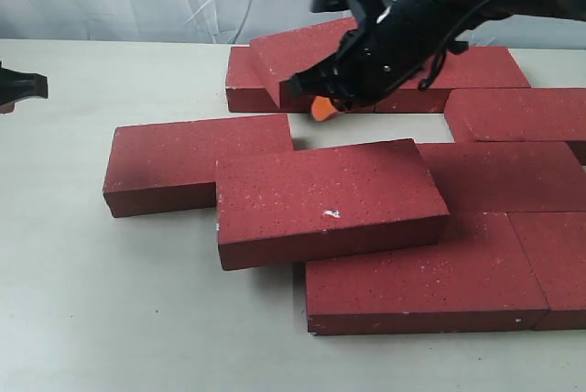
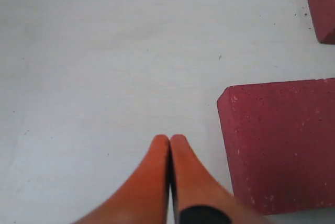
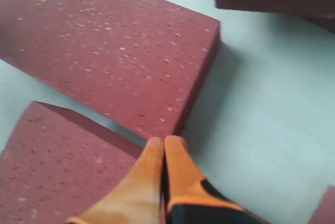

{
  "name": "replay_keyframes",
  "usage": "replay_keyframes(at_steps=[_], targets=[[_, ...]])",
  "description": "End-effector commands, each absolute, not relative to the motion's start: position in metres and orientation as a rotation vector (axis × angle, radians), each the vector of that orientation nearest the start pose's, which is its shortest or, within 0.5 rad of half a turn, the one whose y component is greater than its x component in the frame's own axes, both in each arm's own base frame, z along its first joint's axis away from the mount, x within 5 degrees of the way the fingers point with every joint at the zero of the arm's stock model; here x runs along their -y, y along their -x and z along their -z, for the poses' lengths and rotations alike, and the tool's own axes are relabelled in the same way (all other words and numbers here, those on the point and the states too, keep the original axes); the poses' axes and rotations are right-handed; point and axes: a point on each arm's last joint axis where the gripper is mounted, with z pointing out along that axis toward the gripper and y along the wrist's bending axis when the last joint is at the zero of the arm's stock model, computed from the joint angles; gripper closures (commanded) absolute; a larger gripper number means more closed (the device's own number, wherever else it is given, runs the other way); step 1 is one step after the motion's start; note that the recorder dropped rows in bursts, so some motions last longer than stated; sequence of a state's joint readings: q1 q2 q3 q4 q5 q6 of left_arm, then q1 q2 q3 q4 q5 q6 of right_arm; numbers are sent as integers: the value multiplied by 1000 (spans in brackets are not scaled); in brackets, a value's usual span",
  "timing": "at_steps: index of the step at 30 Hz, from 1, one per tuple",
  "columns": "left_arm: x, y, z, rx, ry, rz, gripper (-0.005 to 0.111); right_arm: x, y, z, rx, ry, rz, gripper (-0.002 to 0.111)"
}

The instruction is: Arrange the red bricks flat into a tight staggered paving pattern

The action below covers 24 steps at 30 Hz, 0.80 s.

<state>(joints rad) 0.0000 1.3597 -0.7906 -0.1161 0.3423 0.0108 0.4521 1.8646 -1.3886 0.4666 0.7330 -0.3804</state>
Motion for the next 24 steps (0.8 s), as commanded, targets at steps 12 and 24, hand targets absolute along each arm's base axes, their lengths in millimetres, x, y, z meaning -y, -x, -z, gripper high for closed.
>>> replay_keyframes(at_steps=[12, 24], targets=[[-18, -306, -210, -2709, 97, 131, 107, -293, -348, -223, -2542, 1007, -663, 109], [-15, -316, -177, -2794, 105, 220, 107, -315, -354, -187, -2614, 1021, -644, 109]])
